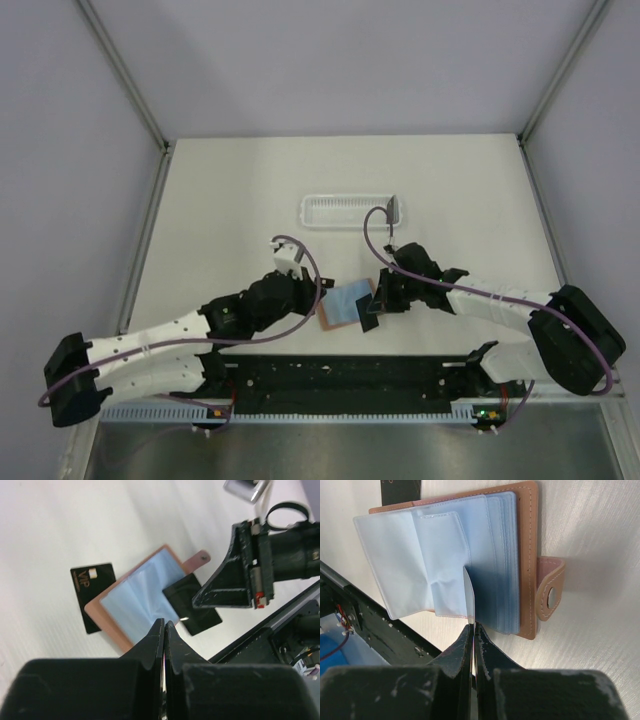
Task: Put the credit cards into the card holder
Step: Open the card holder at the center of the board.
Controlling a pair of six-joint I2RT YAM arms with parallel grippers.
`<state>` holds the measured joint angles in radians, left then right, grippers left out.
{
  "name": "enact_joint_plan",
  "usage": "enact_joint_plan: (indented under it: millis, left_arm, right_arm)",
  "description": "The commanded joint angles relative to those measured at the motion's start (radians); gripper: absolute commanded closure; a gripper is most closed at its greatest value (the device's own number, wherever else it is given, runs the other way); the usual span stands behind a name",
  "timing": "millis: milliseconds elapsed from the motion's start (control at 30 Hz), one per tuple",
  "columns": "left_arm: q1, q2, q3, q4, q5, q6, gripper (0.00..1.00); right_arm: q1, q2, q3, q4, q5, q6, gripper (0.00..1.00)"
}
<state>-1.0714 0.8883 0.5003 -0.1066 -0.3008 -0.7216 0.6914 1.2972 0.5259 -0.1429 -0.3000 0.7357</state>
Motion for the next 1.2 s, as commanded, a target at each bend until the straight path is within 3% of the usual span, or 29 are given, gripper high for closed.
enact_joint_plan:
  millis: [0, 133, 300, 900, 1033, 1167]
  left_arm:
    - [-0.004, 0.101, 0.073, 0.149, 0.006, 0.103, 1.0]
    - [-0.007, 0.269, 0.124, 0.214, 0.069, 0.126, 1.0]
    - [-0.012, 0.388, 0.109, 0.24, 0.031, 0.099, 1.0]
    - [-0.013, 0.505, 0.004, 0.278, 0.045, 0.017, 1.0]
    - [-0.012, 0.488, -0.003, 0.274, 0.04, 0.016, 1.0]
    - [-0.012, 0.451, -0.017, 0.265, 0.037, 0.011, 1.0]
  right_arm:
    - [0.002, -0.015, 0.016, -0.053, 0.05, -0.022, 1.0]
    - [0.0, -0.024, 0.016, -0.058, 0.052, -0.022, 1.0]
    - [0.0, -0.035, 0.019, -0.066, 0.058, -0.019, 1.0]
    - [0.0, -0.289, 0.121, -0.37, 0.283, -0.047, 1.0]
    - [0.002, -0.349, 0.148, -0.314, 0.211, -0.055, 1.0]
    - [0.002, -0.287, 0.143, -0.187, 0.04, -0.039, 1.0]
